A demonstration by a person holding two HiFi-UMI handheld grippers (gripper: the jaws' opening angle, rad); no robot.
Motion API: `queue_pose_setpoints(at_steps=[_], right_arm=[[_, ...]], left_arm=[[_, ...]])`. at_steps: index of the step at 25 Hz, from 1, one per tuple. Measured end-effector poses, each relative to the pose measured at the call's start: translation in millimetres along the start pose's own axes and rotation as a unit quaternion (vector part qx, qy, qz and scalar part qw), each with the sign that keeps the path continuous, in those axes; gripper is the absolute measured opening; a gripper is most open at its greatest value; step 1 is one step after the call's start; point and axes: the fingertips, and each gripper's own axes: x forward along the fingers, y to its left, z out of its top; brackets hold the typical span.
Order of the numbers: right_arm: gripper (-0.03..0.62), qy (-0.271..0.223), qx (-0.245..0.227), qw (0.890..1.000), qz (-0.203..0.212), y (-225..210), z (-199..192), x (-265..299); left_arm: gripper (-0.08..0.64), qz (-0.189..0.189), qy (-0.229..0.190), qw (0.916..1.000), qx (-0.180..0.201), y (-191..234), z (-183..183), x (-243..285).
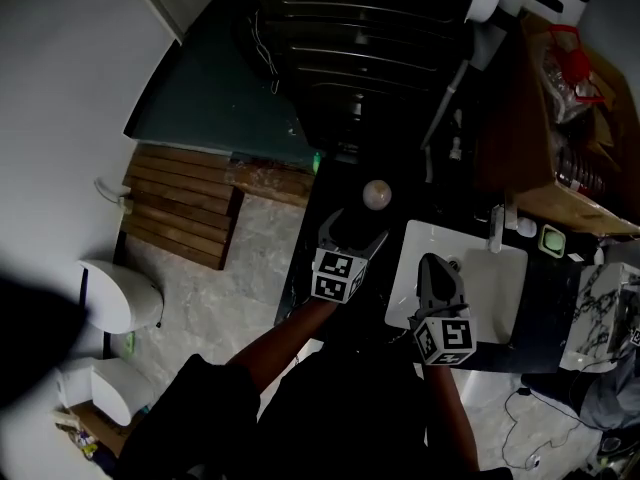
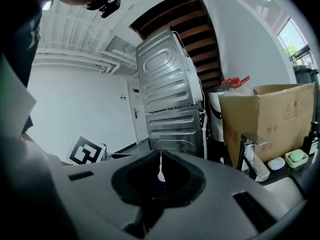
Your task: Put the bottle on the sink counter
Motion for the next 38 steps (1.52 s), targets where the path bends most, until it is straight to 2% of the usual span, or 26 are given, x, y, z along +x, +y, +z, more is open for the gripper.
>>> queue_pose_setpoints(at_steps=[7,11,17,19,21,22,24,25,29,34,38], right_arm=[[0.04,-0.016,-0.012,1.0,-0.005,22,7,-25],[0.04,-0.026,-0.018,0.999,-0.015,30,12,-39],[0.04,-0.038,-0.031,0.999,-0.023,46,17,-53],[0.04,-0.041,-0.035,0.998,-0.025,49,18,-58],[0.04,-0.042,-0.036,0.998,-0.027,54,17,-63],[0.04,-0.042,-0.035,0.998,-0.026,57,15,-65],[0.04,-0.043,-0.037,0.998,-0.024,63,12,-69],[0.04,-0.043,-0.037,0.998,-0.023,66,11,-71],[0.04,-0.05,-0.035,0.998,-0.021,75,8,-77],[0.04,-0.055,-0.039,0.997,-0.022,81,11,-79],[0.038,-0.054,-0.057,0.997,-0.015,82,12,-79]], left_arm=[[0.39,-0.008,-0.035,0.9992,-0.02,-17,19,-59],[0.39,-0.024,-0.062,0.9978,0.01,-43,32,-93],[0.388,-0.038,-0.091,0.9951,-0.008,-65,42,-133],[0.388,-0.046,-0.104,0.9935,-0.003,-72,48,-141],[0.386,-0.059,-0.109,0.9921,0.019,-82,51,-148],[0.357,-0.064,-0.114,0.9906,0.039,-87,53,-153],[0.114,-0.07,-0.132,0.9869,0.061,-95,58,-163],[0.081,-0.071,-0.135,0.9866,0.057,-97,58,-167],[0.021,-0.044,-0.118,0.9908,0.049,-88,56,-176],[0.015,-0.025,-0.102,0.9938,0.038,-81,50,-181],[0.015,-0.024,-0.093,0.9948,0.035,-83,44,-180]])
